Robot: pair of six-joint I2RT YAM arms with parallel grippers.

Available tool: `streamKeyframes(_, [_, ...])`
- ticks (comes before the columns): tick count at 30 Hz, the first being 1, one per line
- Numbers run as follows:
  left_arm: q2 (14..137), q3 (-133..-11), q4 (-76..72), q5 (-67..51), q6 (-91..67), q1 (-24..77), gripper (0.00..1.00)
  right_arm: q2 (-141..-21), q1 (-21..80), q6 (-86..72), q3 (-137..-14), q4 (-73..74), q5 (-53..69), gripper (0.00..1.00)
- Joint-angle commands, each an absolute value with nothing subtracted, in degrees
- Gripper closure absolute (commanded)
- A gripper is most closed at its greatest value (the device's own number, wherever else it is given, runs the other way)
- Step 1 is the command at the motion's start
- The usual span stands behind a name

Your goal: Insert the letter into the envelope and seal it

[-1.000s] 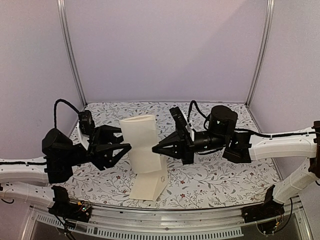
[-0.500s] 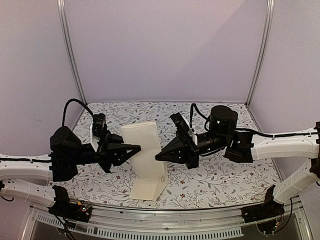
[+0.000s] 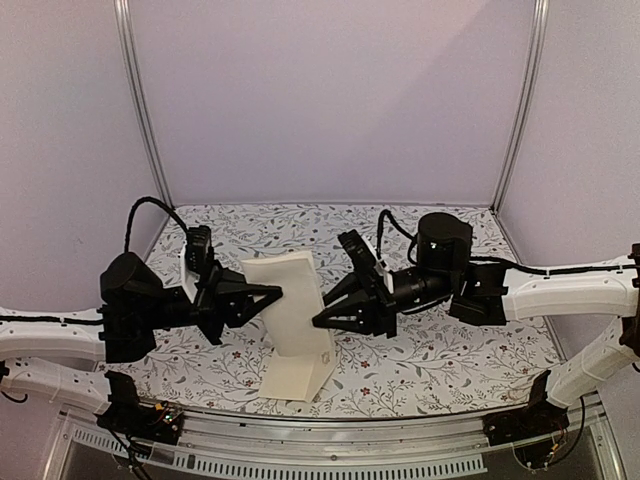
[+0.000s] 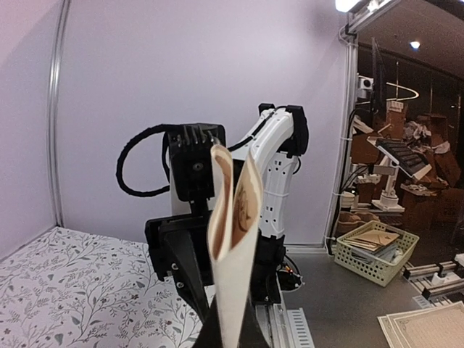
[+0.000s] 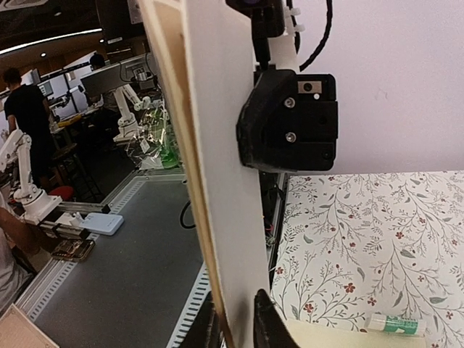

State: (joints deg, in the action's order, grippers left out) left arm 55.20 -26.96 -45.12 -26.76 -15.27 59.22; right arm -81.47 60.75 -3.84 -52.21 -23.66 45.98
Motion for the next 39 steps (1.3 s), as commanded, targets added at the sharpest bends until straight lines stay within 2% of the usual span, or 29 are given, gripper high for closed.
streamKeyframes(1, [56.01,-27.81,-46.48,-22.27,-16.5,58.93,1.0,-80.66,61.09,-5.53,-53.8,-23.25,40.87,0.6])
streamKeyframes(3, [56.43,-28.06,-45.75,-16.85,-18.41,58.94,1.0,-80.85,61.1,-6.77,-54.57,-24.09,39.45,0.38])
streamKeyframes(6, [56.97,-27.32,-47.08,-11.91,-20.56,58.94,1.0,-81.67,61.1,-8.77,-55.69,-25.38,38.69,0.34])
streamKeyframes(14, [60.67,-32.38,-41.64,-12.55,-26.48,59.02,1.0,-83.87,61.08,-9.76,-58.52,-26.11,36.74,0.34])
streamKeyframes(22, [64.29,-36.51,-35.39,-3.28,-32.26,61.24,1.0,-85.2,60.92,-10.9,-58.71,-25.17,33.66,0.35])
streamKeyframes(28, [64.07,-37.06,-34.08,-1.0,-32.88,61.82,1.0,-85.82,59.19,-11.07,-57.09,-25.26,37.63,0.35])
streamKeyframes(39, [58.18,-33.78,-34.55,3.7,-33.89,61.72,1.0,-84.7,58.89,-14.23,-48.57,-30.67,35.65,0.52])
